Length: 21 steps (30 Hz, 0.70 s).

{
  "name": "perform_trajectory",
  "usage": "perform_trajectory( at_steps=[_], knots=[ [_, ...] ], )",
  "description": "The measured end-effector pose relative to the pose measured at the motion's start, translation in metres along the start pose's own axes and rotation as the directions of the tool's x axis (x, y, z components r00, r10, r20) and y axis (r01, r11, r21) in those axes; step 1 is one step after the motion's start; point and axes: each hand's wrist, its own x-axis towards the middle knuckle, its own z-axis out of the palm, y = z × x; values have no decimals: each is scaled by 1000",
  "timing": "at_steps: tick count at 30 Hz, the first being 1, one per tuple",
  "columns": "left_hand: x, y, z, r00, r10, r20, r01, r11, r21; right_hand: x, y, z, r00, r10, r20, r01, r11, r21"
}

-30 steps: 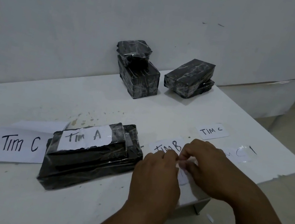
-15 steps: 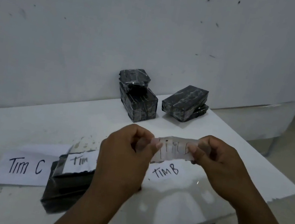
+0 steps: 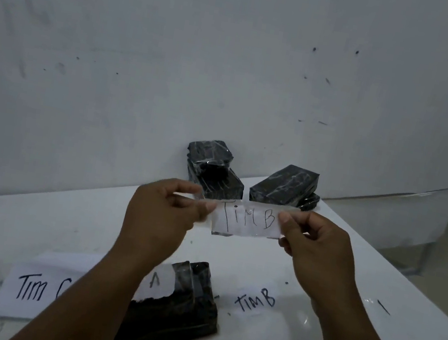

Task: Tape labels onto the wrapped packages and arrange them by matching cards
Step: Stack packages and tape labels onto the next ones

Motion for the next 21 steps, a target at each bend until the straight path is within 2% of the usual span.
perform_trajectory(
  at_steps=[4, 7, 10, 14, 21],
  knots=[
    [29, 3, 0, 999, -46, 7, 46, 998, -42, 14, -1, 12, 995, 26, -92, -21, 998, 56],
    [56, 6, 4, 998, -70, -8, 70, 998, 1, 28, -5, 19, 990, 31, -138, -19, 996, 87],
    [93, 4, 11, 984, -177, 1, 177, 984, 36, 42, -9, 26, 985, 53, -161, -33, 992, 125],
    [136, -2, 24, 925, -373, 69, 371, 928, 39, 56, -10, 39, 982, 121, -145, -92, 977, 193],
    [194, -36, 51, 843, -536, 48, 532, 843, 76, 68, 2, 49, 975, 195, -111, -160, 951, 264]
  ],
)
